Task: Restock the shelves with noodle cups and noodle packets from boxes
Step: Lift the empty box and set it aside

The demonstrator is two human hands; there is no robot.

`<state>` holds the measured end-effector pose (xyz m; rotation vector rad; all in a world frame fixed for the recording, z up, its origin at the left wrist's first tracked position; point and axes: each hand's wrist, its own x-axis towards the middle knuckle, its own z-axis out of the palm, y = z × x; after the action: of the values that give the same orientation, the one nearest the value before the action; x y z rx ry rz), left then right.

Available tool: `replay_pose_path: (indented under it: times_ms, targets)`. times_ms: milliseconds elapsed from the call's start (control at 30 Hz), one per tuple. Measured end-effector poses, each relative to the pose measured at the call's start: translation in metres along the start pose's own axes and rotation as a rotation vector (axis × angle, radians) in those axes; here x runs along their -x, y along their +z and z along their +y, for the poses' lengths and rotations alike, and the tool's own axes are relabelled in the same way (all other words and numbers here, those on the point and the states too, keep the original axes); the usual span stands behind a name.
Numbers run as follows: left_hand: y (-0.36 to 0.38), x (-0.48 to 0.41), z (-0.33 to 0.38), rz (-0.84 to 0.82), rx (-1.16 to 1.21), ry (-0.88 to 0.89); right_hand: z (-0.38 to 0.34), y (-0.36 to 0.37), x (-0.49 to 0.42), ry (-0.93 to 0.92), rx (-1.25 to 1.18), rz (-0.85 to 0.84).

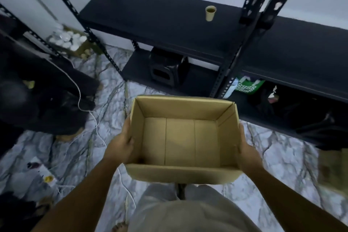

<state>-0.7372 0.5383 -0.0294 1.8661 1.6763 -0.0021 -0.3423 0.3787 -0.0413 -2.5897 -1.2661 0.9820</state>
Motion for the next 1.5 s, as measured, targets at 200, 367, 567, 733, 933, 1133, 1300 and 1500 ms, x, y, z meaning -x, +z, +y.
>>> replay_pose_path:
  times_ms: [200, 367, 567, 733, 933, 1133, 1300, 1500]
  targets:
    - [-0.02, -0.066, 0.012, -0.073, -0.05, 0.112, -0.01, 0.012, -0.005, 0.171, -0.105, 0.012]
    - [-0.036, -0.119, 0.015, -0.161, -0.039, 0.228, -0.047, 0.021, 0.0, 0.389, -0.258, 0.093]
    - [-0.057, -0.167, 0.0, -0.241, -0.016, 0.202, -0.085, 0.053, 0.001, 0.398, -0.085, 0.125]
    - [-0.057, -0.189, -0.023, -0.281, 0.014, 0.209, -0.103, 0.076, -0.015, 0.398, -0.036, 0.122]
    - [-0.005, -0.222, -0.056, -0.296, 0.068, 0.155, -0.09, 0.112, -0.067, 0.395, 0.021, 0.094]
    - [0.094, -0.277, -0.09, -0.313, 0.05, 0.095, -0.045, 0.175, -0.155, 0.366, 0.064, 0.04]
    - [0.165, -0.331, -0.121, -0.334, 0.063, 0.089, -0.008, 0.226, -0.224, 0.321, 0.062, 0.024]
    - [0.232, -0.388, -0.118, -0.281, 0.113, 0.065, 0.026, 0.278, -0.298, 0.419, 0.025, 0.038]
